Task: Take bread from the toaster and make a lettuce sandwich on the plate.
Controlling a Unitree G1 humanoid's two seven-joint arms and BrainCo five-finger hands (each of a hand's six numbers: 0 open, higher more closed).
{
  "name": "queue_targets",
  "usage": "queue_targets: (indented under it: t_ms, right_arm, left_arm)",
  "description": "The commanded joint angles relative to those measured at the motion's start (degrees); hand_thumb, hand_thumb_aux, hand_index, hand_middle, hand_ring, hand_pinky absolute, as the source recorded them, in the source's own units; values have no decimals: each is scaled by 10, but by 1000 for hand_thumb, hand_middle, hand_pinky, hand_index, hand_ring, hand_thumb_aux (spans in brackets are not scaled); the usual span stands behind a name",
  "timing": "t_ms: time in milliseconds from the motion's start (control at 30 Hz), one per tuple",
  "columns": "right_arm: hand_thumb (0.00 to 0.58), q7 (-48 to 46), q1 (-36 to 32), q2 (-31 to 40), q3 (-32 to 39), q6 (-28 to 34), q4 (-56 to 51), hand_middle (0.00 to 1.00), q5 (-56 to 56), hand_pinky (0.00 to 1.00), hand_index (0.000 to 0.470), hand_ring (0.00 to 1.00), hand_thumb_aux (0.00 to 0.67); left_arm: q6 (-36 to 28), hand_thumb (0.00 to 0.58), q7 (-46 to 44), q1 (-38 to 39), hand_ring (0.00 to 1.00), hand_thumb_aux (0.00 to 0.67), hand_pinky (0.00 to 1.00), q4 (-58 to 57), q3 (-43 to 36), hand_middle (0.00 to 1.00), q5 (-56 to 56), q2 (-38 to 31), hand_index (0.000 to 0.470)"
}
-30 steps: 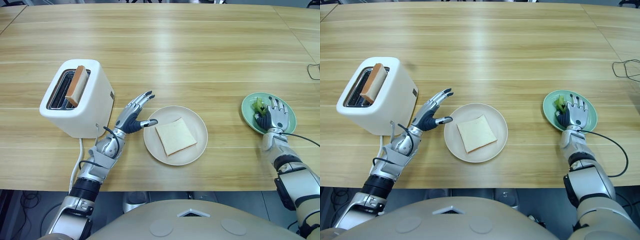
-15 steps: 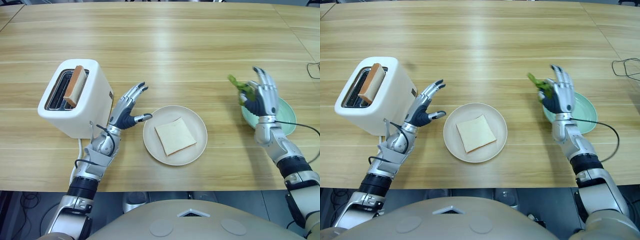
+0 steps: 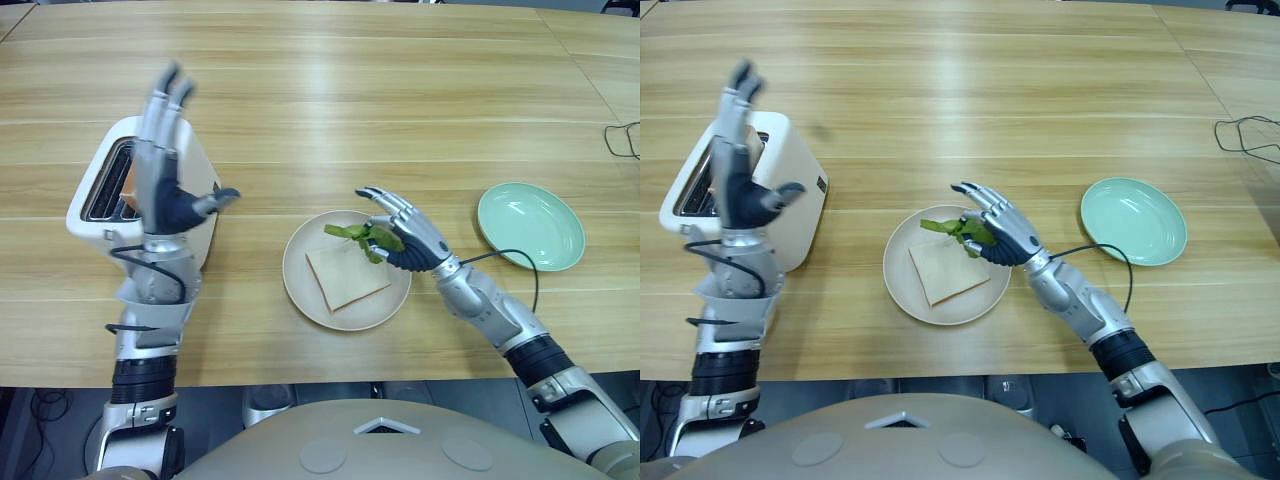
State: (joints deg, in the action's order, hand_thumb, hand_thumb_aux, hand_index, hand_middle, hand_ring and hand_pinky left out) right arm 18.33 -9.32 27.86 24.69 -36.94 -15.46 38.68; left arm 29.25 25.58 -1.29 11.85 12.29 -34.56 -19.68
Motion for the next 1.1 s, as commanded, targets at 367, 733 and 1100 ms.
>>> queue_targets:
  t_ms: [367,733,1100]
  right_arm:
    - [261,34,-25,-20,24,-10,-67,0,88,0,119,0,173]
    - [0,15,1,19,1,-13,-15,0,84,0,0,0,0]
    - [0,2,11,38,-39,-7,19,0,66,0,0,0,0]
  left_arm:
    - [-199,0,49,68,0,0,0,-11,114,0,-166,-38,0]
    - [-256,0,-96,97,0,0,0,-60,39,0,-126,-83,0]
    - [-296,405,-127,97,0,302,0,-79,49,0,-70,-92,207]
